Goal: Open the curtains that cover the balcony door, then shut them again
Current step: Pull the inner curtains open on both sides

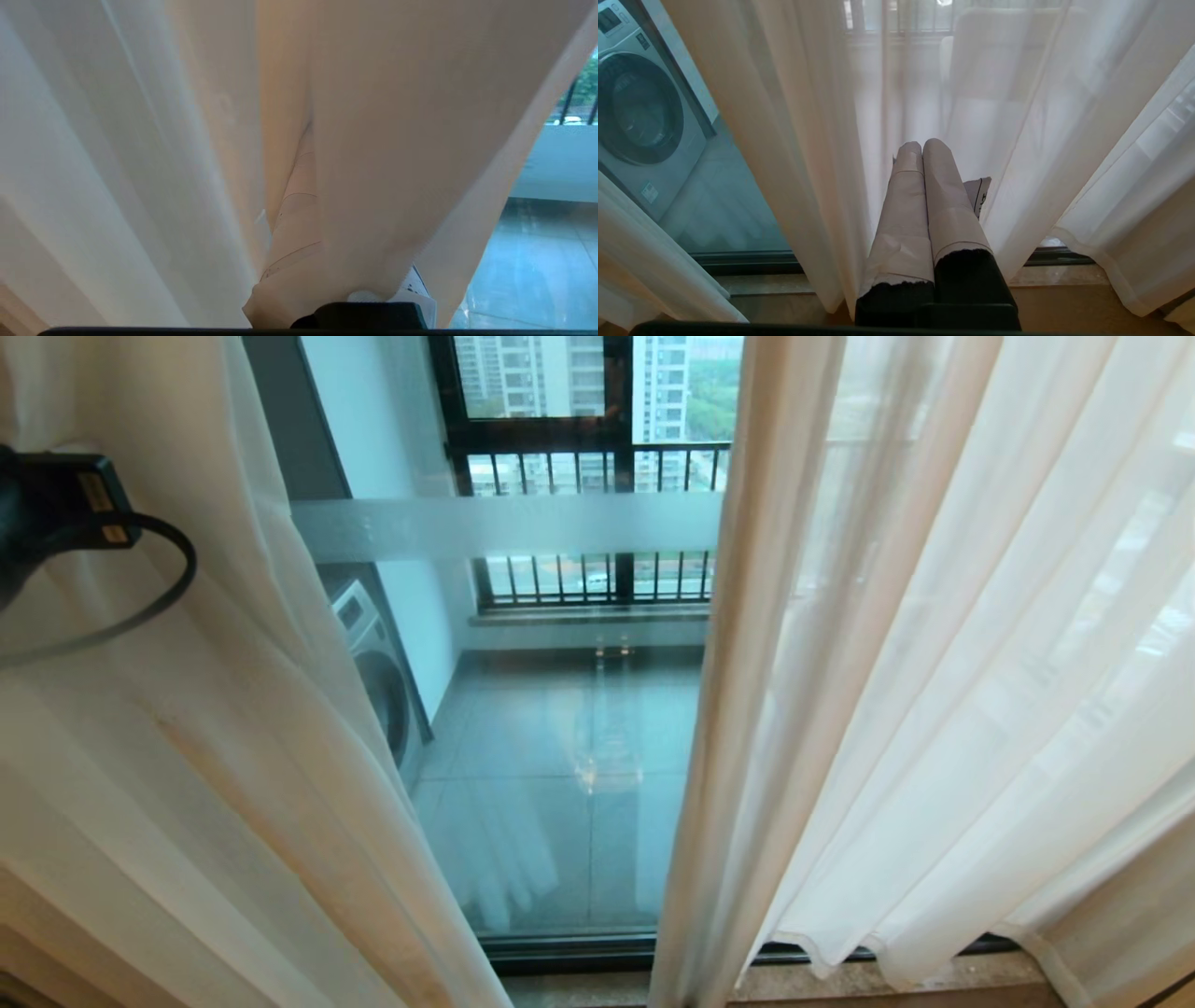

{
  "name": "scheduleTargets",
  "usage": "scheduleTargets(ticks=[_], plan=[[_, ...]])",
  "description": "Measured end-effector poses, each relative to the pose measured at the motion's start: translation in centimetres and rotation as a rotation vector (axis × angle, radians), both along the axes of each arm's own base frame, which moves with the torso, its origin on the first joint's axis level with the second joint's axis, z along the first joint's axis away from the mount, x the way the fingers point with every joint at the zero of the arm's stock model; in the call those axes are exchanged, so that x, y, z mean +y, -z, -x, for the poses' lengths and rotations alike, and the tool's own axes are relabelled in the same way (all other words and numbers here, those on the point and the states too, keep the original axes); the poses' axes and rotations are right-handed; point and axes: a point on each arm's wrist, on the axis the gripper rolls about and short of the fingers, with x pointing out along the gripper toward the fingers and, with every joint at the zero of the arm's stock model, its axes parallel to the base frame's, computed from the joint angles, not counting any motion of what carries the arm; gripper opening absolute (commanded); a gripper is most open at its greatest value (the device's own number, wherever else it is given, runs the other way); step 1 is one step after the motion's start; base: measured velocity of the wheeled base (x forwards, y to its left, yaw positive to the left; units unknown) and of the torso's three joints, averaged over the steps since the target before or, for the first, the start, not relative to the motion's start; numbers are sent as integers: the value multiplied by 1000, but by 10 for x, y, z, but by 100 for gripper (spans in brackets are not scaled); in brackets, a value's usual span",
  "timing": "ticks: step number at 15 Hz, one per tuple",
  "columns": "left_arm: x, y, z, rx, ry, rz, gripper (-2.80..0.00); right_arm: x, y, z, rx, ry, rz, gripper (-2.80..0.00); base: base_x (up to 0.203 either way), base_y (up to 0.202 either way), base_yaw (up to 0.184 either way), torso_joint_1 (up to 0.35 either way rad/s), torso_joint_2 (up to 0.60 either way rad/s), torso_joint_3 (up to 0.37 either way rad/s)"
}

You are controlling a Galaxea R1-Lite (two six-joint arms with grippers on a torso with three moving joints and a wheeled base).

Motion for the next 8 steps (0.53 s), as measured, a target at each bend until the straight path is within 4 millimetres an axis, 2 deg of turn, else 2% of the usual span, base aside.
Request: scheduleTargets(ticks=[8], plan=[[2, -3, 5, -15, -11, 1, -280, 0, 0, 0, 0, 0, -1, -280, 0, 182, 3, 2, 3, 3]])
